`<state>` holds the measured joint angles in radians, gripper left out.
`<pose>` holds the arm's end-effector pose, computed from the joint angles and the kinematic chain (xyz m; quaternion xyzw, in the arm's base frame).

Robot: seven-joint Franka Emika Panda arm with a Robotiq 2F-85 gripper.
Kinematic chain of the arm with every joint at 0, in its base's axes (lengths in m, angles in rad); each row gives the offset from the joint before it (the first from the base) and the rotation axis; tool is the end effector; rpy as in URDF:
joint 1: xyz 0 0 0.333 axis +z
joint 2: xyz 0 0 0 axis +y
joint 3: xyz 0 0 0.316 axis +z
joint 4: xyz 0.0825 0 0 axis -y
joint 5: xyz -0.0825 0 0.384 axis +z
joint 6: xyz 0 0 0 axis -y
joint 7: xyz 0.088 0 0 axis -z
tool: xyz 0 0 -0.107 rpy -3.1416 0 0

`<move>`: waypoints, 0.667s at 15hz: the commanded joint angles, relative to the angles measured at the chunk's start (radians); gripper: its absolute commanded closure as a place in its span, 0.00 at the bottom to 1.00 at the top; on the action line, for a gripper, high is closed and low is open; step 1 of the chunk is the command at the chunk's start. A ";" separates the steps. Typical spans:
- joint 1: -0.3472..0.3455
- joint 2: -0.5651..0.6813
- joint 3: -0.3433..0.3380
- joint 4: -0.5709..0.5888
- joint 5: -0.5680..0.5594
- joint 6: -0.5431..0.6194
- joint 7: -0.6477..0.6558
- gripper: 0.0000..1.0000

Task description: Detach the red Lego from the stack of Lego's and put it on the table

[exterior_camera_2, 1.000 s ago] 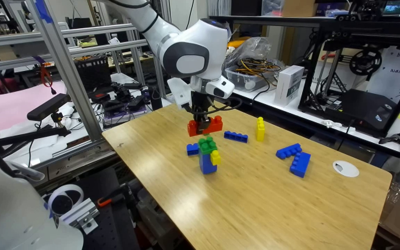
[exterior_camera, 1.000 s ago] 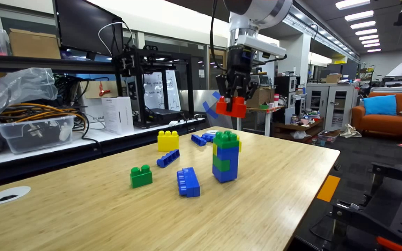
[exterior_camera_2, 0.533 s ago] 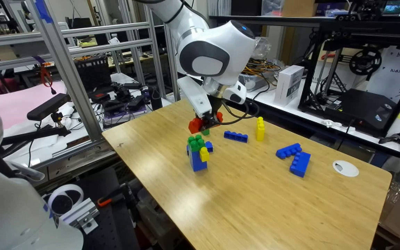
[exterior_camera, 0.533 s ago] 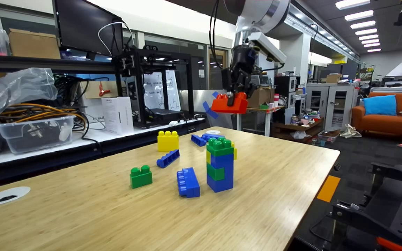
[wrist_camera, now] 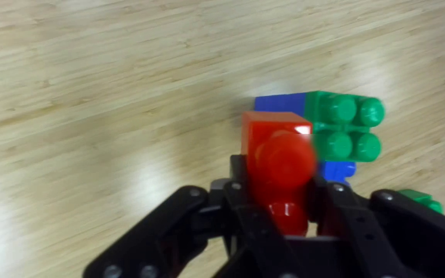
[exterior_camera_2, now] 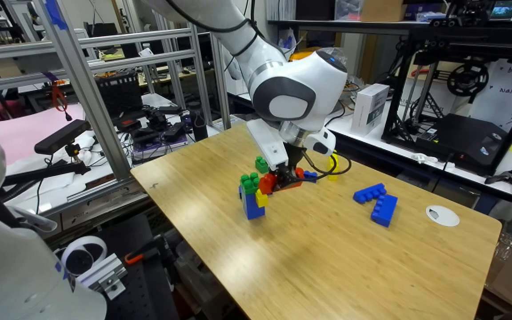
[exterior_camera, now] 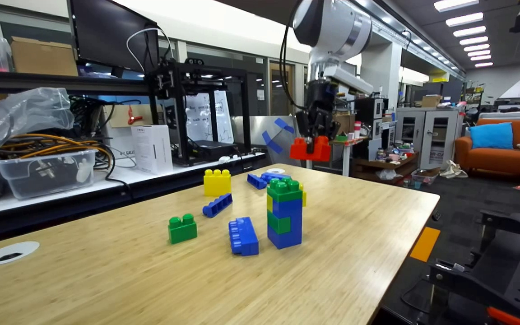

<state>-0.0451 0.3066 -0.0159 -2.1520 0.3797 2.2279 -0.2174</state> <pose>0.5430 -0.0217 0.2406 -0.9832 0.0550 0.0932 0.1471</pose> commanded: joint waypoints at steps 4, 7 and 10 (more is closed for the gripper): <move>0.025 0.159 -0.103 0.019 -0.279 0.176 0.353 0.89; 0.028 0.237 -0.146 0.047 -0.330 0.208 0.483 0.89; 0.019 0.309 -0.154 0.093 -0.316 0.204 0.556 0.89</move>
<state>-0.0373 0.5595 -0.1547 -2.1096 0.0675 2.4359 0.2645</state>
